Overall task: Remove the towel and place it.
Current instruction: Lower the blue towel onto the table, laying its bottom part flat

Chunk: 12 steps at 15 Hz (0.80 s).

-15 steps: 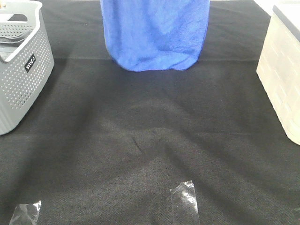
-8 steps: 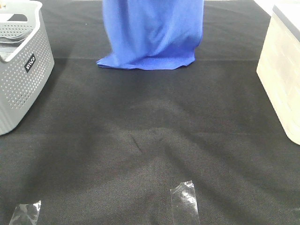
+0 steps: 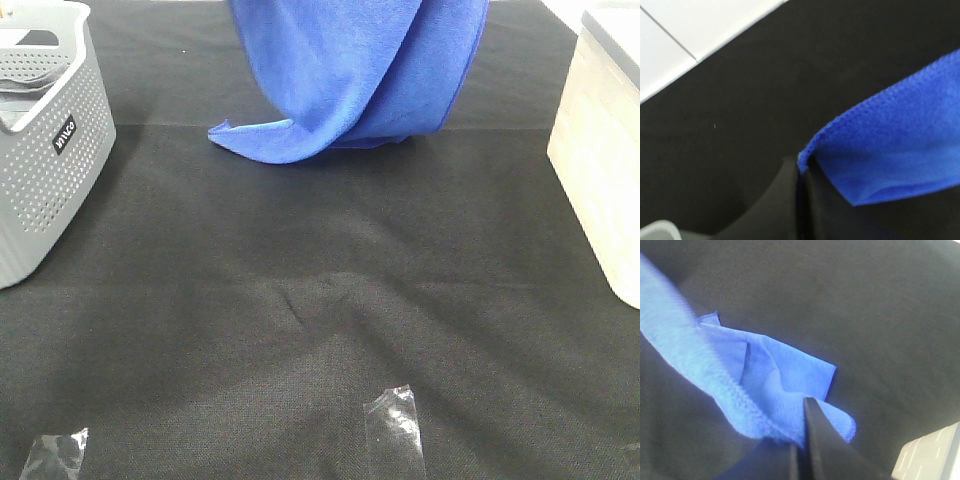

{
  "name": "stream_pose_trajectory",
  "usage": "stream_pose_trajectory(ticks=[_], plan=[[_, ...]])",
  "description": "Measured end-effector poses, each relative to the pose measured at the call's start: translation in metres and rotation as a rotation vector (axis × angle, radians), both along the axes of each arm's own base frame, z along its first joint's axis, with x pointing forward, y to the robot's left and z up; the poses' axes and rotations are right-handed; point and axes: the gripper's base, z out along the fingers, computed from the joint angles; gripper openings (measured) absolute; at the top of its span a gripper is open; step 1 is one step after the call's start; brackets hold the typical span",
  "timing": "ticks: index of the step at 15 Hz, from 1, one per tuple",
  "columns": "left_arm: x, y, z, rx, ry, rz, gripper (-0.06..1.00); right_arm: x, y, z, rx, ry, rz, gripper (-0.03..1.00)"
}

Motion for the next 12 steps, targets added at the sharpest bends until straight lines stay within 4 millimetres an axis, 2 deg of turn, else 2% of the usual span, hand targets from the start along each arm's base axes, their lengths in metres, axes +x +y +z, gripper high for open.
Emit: stream_pose_trajectory(ticks=[4, 7, 10, 12], plan=[[-0.014, 0.004, 0.017, -0.079, 0.024, 0.021, 0.00, -0.014, 0.000, 0.002, 0.060, 0.044, -0.017, 0.00], [-0.030, 0.006, 0.032, -0.168, 0.069, 0.033, 0.00, -0.036, -0.004, -0.001, 0.059, 0.098, -0.016, 0.00], [-0.048, 0.011, 0.015, -0.141, 0.231, 0.030, 0.00, -0.064, -0.010, 0.002, 0.063, 0.124, -0.014, 0.00], [-0.072, 0.020, 0.010, -0.118, 0.313, 0.031, 0.00, -0.083, -0.012, 0.002, 0.081, 0.148, -0.009, 0.00]])
